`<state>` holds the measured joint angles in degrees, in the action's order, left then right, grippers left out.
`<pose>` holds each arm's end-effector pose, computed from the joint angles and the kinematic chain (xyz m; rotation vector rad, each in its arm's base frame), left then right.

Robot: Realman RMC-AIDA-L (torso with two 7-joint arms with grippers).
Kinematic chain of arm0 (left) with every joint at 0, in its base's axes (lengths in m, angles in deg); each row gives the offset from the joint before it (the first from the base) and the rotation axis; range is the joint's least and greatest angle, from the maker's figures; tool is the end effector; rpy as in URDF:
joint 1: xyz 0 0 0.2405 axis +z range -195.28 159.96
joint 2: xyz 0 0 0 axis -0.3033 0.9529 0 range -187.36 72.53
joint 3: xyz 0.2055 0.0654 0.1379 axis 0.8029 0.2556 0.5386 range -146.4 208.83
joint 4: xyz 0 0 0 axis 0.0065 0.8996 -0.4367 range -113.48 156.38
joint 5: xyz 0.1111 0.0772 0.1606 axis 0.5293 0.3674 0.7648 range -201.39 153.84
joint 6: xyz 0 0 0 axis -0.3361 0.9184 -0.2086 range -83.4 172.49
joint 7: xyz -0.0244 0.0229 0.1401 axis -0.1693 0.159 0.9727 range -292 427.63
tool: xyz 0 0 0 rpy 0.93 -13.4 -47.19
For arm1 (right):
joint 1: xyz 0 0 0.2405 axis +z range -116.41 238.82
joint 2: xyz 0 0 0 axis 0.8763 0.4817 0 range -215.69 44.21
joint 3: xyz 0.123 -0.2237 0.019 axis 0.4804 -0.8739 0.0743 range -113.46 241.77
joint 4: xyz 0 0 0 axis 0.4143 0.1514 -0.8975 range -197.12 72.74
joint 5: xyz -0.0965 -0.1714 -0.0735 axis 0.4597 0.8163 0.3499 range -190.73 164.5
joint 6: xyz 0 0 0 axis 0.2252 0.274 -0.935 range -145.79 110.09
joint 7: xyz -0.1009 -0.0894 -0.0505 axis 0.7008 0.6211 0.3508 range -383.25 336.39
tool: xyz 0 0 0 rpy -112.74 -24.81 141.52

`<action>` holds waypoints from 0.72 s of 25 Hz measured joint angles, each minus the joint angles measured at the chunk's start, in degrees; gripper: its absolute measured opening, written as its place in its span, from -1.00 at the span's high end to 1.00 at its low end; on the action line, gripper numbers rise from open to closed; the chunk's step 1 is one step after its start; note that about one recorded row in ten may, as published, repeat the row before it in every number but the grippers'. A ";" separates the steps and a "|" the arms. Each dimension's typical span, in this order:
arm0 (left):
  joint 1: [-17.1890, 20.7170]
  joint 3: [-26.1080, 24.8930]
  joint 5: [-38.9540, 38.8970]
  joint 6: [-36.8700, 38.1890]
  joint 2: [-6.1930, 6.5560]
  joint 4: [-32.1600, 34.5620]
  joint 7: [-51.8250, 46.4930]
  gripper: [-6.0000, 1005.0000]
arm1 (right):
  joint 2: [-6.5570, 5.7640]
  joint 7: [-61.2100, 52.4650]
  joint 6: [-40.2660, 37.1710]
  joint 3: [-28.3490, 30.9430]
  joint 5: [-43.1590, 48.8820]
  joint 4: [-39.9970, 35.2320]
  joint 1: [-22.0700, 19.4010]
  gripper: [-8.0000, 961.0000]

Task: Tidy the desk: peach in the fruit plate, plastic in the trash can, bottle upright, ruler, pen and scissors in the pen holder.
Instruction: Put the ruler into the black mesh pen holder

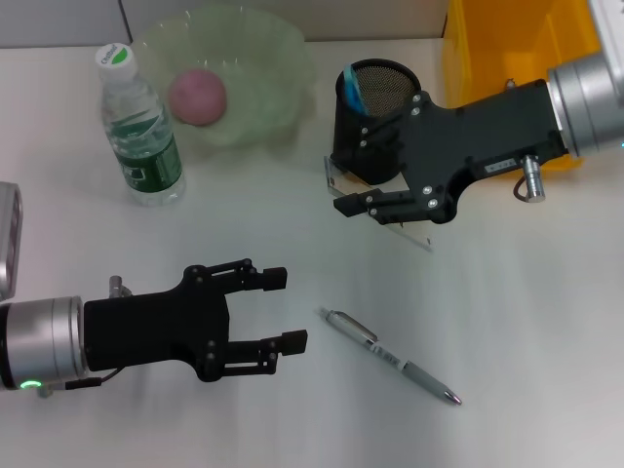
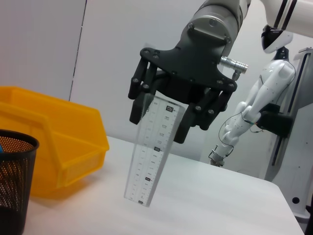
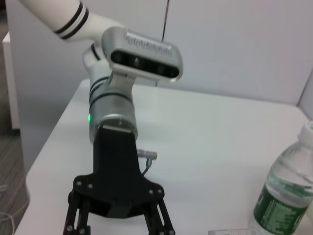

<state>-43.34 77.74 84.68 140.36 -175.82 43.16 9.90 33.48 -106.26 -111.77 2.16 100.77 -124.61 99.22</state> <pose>-0.2767 0.2611 -0.0443 -2.8581 -0.4565 -0.9161 0.1379 0.3548 0.0056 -3.0230 -0.2360 0.3912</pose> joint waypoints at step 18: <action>0.23 -0.17 -0.01 0.30 -0.07 -0.07 -0.20 -0.56 | 0.33 22.97 4.51 -8.16 -0.54 -8.21 -10.20 0.20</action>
<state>-43.11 77.56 84.67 140.66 -175.89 43.08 9.71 33.81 -83.29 -107.26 -6.00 100.23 -132.82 89.02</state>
